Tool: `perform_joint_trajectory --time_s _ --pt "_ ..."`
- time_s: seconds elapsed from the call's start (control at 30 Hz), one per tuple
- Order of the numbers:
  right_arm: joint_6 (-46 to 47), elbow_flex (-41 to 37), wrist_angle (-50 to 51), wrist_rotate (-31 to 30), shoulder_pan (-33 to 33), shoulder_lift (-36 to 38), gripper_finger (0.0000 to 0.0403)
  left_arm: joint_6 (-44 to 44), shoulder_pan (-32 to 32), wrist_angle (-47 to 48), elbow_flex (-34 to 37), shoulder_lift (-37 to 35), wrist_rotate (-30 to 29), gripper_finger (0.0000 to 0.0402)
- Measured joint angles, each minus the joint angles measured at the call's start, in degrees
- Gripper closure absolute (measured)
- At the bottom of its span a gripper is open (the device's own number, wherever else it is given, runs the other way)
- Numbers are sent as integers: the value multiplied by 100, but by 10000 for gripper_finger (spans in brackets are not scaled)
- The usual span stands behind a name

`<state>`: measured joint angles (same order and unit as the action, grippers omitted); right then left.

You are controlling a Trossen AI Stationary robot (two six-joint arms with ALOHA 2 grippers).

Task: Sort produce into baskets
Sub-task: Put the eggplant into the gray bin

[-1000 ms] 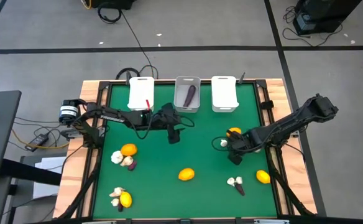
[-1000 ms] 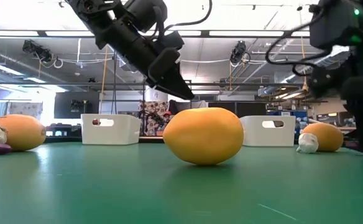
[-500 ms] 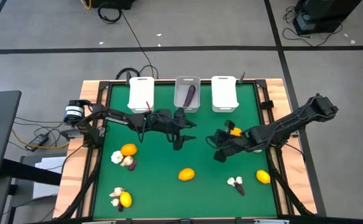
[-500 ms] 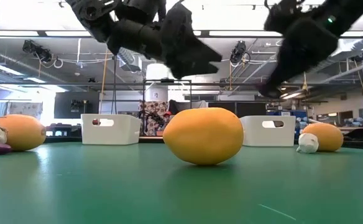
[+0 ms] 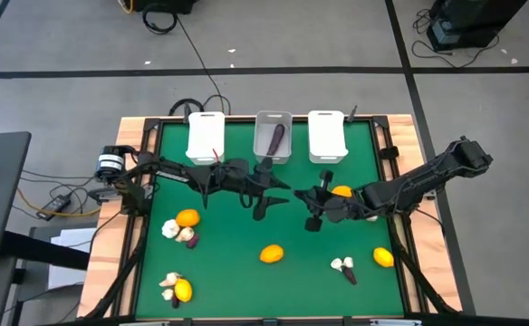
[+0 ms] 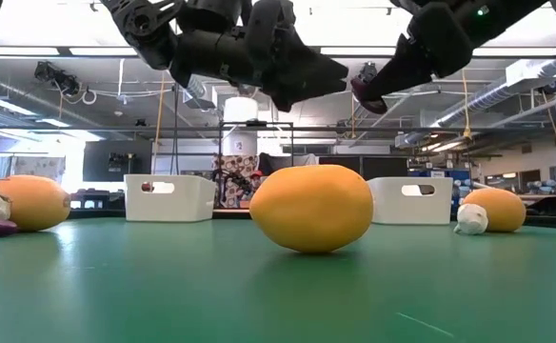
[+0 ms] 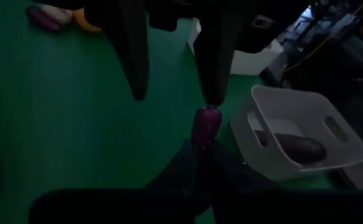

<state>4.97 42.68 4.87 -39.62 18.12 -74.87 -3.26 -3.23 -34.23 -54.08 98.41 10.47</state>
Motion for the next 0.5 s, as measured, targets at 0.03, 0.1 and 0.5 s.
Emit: perform_joint_trajectory --time_s 0.03,0.1,0.5 --pt "-57 0 -57 0 -15 0 373 1 -2 -93 0 0 5 210" --pt "-187 0 -241 0 -49 0 373 20 -4 -272 -1 24 9 213" --pt "-778 0 -915 -17 -78 0 373 58 -13 -414 -70 76 -337 235"
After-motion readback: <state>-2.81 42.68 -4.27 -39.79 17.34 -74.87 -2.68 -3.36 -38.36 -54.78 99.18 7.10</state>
